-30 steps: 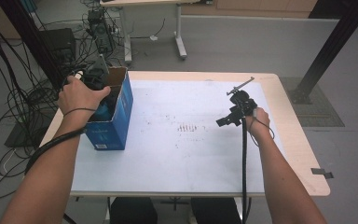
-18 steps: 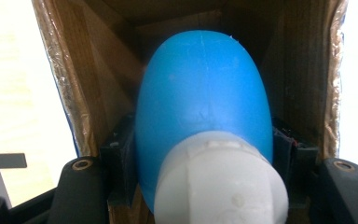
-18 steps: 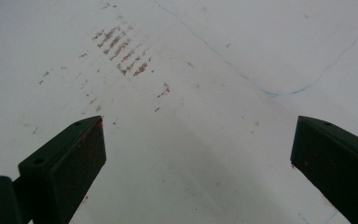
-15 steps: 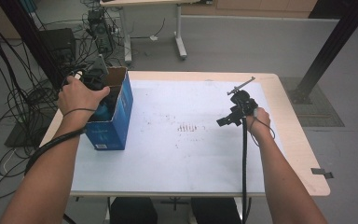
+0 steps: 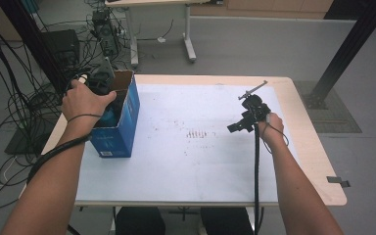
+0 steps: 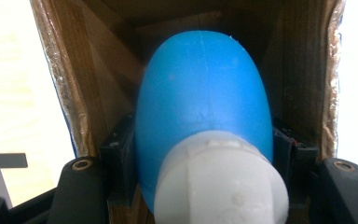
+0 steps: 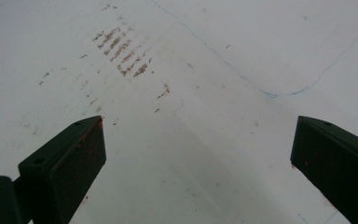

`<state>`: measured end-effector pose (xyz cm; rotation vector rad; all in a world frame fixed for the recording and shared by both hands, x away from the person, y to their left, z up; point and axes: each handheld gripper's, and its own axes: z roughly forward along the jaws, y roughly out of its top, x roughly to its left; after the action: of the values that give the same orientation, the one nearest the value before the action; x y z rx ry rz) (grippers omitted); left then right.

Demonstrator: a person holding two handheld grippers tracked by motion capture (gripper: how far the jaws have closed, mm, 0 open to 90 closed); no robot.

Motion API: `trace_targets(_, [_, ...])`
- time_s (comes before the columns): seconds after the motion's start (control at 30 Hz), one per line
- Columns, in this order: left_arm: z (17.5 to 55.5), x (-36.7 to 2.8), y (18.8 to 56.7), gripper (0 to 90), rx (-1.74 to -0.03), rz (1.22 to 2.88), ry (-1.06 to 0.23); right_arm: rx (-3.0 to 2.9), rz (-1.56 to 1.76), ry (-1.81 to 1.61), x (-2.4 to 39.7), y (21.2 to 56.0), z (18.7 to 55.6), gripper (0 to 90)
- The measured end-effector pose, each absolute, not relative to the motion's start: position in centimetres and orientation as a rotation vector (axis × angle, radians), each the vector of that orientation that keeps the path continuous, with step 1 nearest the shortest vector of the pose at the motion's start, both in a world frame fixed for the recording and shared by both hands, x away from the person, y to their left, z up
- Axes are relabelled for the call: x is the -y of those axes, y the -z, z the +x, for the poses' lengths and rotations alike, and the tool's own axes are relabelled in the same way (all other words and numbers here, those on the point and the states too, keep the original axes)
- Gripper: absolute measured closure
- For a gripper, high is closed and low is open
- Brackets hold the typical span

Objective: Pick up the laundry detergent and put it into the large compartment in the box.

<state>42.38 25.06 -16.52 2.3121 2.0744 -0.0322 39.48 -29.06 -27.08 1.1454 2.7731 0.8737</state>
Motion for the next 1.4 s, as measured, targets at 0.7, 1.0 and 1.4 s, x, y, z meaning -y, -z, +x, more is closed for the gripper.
trace_targets(0.7, [42.31,-25.02,16.51,37.5,-2.078,2.310,0.029,-2.777,1.151,-0.876,29.09,27.12,39.51,3.3])
trace_targets(1.0, [42.36,-25.03,16.49,37.5,-2.080,2.313,0.033,-2.774,1.152,-0.871,29.15,27.05,39.47,3.3])
trace_targets(1.4, [42.43,-24.95,16.49,37.5,-2.083,2.315,0.034,-2.773,1.159,-0.877,29.28,27.10,39.39,3.3])
